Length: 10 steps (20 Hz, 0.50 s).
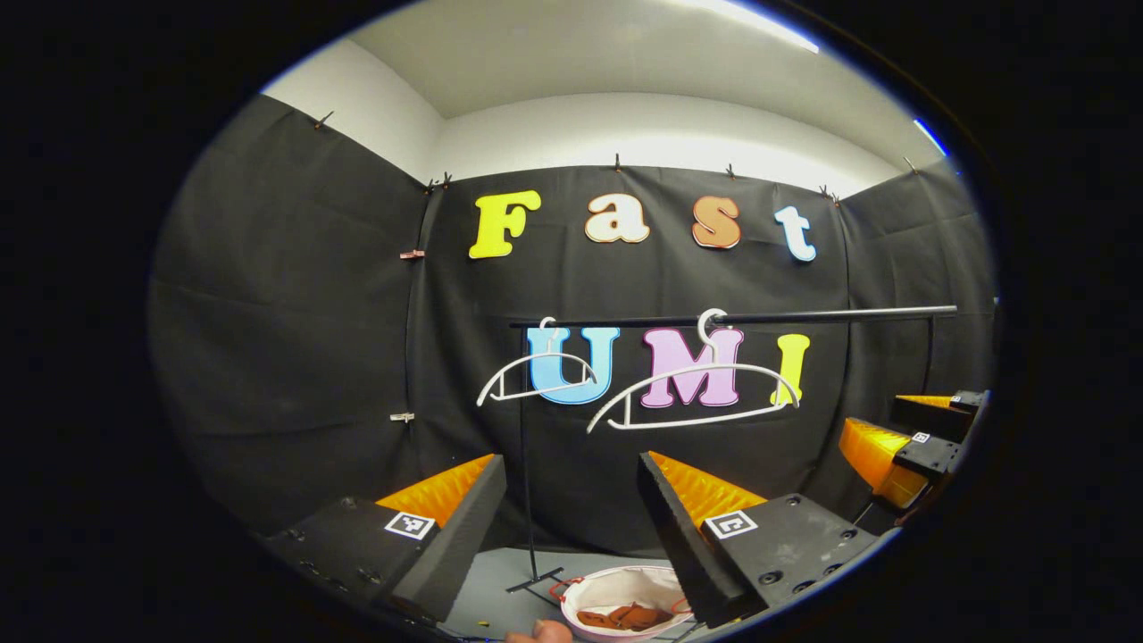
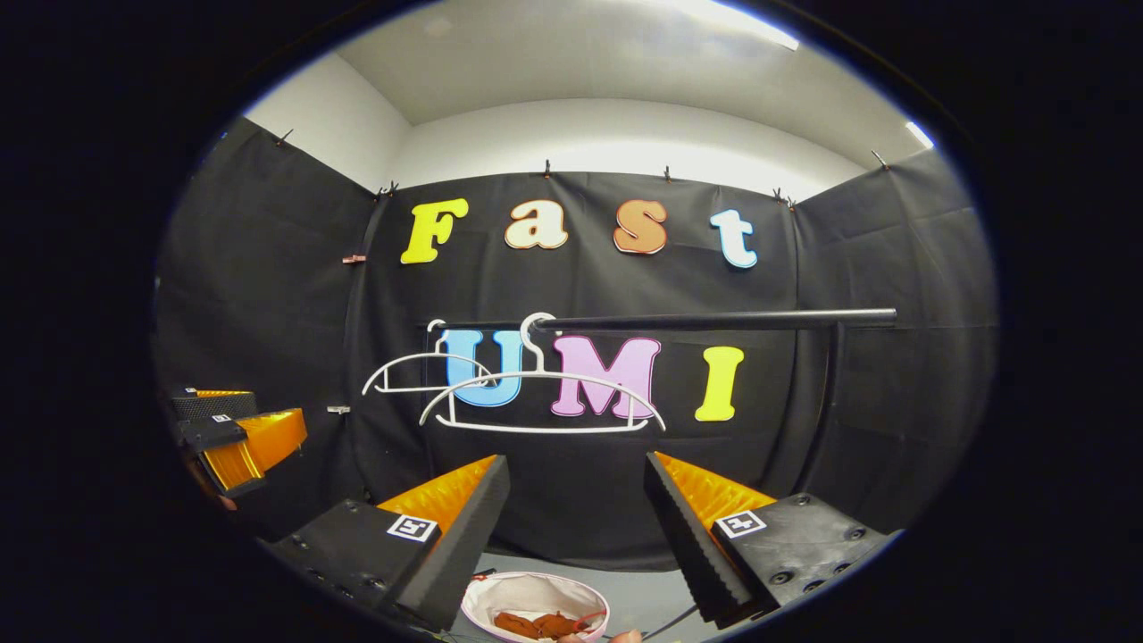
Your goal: Grasp the clothes on the hanger with both hands and then place them into the laundry hamper below.
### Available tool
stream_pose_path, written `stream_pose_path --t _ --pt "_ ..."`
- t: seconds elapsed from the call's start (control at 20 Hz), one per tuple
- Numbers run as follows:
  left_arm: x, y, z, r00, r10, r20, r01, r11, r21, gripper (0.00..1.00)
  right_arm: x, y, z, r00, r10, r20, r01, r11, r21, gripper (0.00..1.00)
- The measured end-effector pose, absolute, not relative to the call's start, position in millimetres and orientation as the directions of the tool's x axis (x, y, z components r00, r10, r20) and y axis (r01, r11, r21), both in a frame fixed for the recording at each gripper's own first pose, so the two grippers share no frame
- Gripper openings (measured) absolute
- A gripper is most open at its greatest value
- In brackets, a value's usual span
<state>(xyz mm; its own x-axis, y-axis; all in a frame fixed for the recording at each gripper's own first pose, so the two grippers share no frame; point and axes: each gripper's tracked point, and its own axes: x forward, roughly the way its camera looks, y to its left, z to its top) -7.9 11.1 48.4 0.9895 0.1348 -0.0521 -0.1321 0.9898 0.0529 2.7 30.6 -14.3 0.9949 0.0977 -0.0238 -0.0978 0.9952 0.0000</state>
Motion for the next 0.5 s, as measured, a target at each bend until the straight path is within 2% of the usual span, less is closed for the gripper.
stream_pose_path --t 0.05,0.15,0.2,0.45,0.5 --pt "-7 10 46 0.989 0.134 -0.059 -0.13 0.99 0.059 0.95 4 30 -15 0.995 0.096 -0.024 -0.096 0.995 -0.002 0.97" --pt "-6 8 42 0.989 0.13 -0.068 -0.126 0.99 0.064 0.94 3 30 -15 0.995 0.094 -0.025 -0.094 0.996 -0.005 1.0" --pt "-5 7 42 0.99 0.127 -0.068 -0.123 0.99 0.062 0.94 4 30 -17 0.995 0.094 -0.027 -0.094 0.996 -0.005 0.97" --pt "1 4 41 0.991 0.112 -0.074 -0.108 0.992 0.063 0.94 8 28 -27 0.995 0.09 -0.044 -0.09 0.996 -0.005 0.97" --pt "0 5 39 0.991 0.112 -0.076 -0.107 0.992 0.064 0.94 8 28 -28 0.995 0.09 -0.047 -0.09 0.996 -0.001 1.0"
